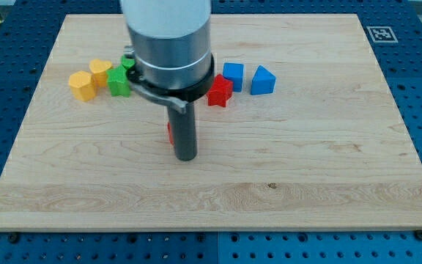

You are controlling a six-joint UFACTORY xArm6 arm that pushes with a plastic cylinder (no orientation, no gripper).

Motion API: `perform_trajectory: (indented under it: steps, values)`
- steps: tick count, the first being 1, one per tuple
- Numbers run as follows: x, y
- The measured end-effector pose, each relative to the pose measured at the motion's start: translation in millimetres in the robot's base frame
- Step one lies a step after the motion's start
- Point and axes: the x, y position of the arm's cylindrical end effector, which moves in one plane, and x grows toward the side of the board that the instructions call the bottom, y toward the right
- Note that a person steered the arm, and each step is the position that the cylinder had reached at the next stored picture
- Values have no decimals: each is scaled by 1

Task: Move the red circle into the red star

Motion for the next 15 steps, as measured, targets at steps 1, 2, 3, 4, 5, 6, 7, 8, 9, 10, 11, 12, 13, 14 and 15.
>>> perform_trajectory:
  steps: [1,2,3,4,5,6,7,8,9,10,11,12,13,14,15]
  values:
    - [-11,2]
    - [-5,2]
    - [-6,-25]
    - [-8,-48]
    - [-8,-45]
    - [-12,-33]
    - [-16,-13]
    - [-22,-5]
    - [-23,-12]
    - [-26,-22]
    - [-40,-22]
    - [-55,-22]
    - [-68,-20]
    - [-79,-19]
    - [-89,-13]
